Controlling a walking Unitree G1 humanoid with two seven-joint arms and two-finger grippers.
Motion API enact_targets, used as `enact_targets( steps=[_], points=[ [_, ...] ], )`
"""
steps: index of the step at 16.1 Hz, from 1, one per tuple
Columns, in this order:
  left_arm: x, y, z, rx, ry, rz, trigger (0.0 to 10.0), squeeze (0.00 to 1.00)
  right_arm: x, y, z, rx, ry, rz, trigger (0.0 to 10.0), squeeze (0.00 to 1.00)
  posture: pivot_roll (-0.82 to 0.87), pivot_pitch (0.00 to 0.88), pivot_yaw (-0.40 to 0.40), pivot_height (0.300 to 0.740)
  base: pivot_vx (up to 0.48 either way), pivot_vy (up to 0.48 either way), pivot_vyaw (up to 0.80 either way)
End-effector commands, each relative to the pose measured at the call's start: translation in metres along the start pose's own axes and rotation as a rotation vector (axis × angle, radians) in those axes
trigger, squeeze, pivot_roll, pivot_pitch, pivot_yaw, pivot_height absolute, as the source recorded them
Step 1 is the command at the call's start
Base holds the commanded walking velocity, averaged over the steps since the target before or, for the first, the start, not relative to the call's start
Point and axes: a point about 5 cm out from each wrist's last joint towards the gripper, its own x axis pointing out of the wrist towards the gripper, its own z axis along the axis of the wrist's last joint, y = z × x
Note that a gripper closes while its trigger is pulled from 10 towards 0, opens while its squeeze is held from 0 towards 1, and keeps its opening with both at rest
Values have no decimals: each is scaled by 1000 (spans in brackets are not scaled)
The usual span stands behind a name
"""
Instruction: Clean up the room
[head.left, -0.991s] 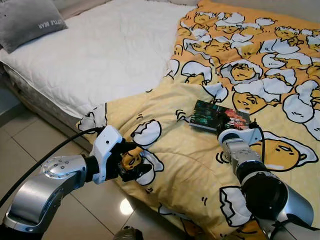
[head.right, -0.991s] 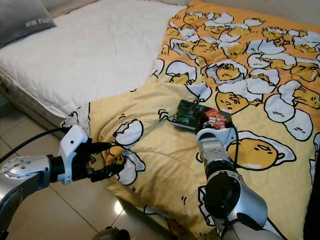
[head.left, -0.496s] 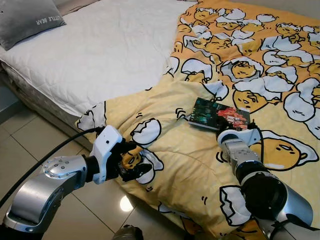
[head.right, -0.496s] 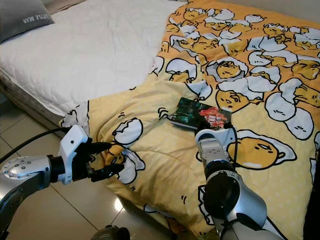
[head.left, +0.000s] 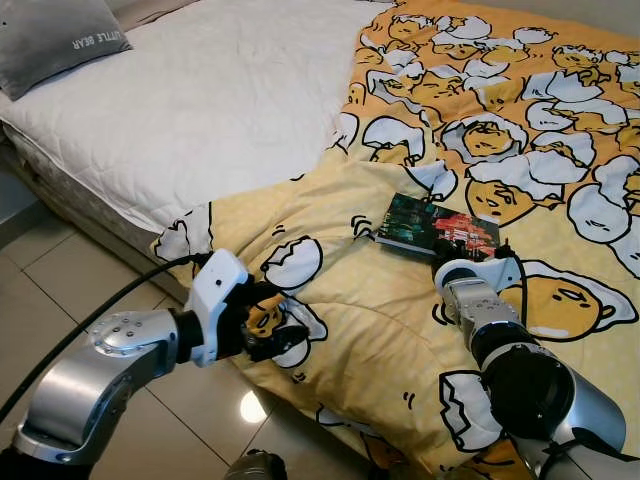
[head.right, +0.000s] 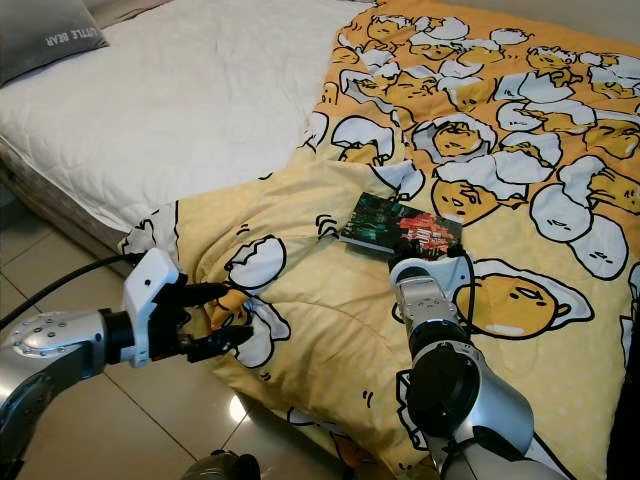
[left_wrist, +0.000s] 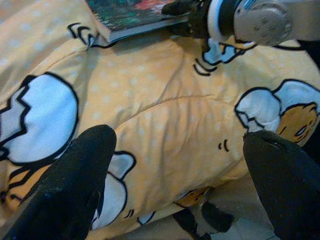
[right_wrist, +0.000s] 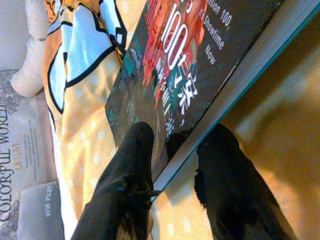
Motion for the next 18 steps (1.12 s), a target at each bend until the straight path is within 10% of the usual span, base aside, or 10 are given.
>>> enact_targets(
  steps=[1, 8, 14, 18],
  points=[
    [1, -4, 6, 20, -25, -38, 10000, 969, 1, 4, -2, -9, 1, 14, 0, 0, 42, 74, 37, 740, 0, 0, 0],
    [2, -2, 21, 24, -178, 24, 10000, 961, -3, -3, 0, 6, 9, 112, 0, 0, 8, 0, 38, 740, 0, 0, 0],
    [-7, 17, 27, 38, -313, 316, 10000, 973, -12, 2, 27, -49, 14, 305, 0, 0, -5, 0, 34, 740, 0, 0, 0],
    [-13, 40, 40, 45, -441, 492, 10000, 988, -29, 31, 31, -393, 179, 633, 0, 0, 9, 0, 38, 740, 0, 0, 0]
  ],
)
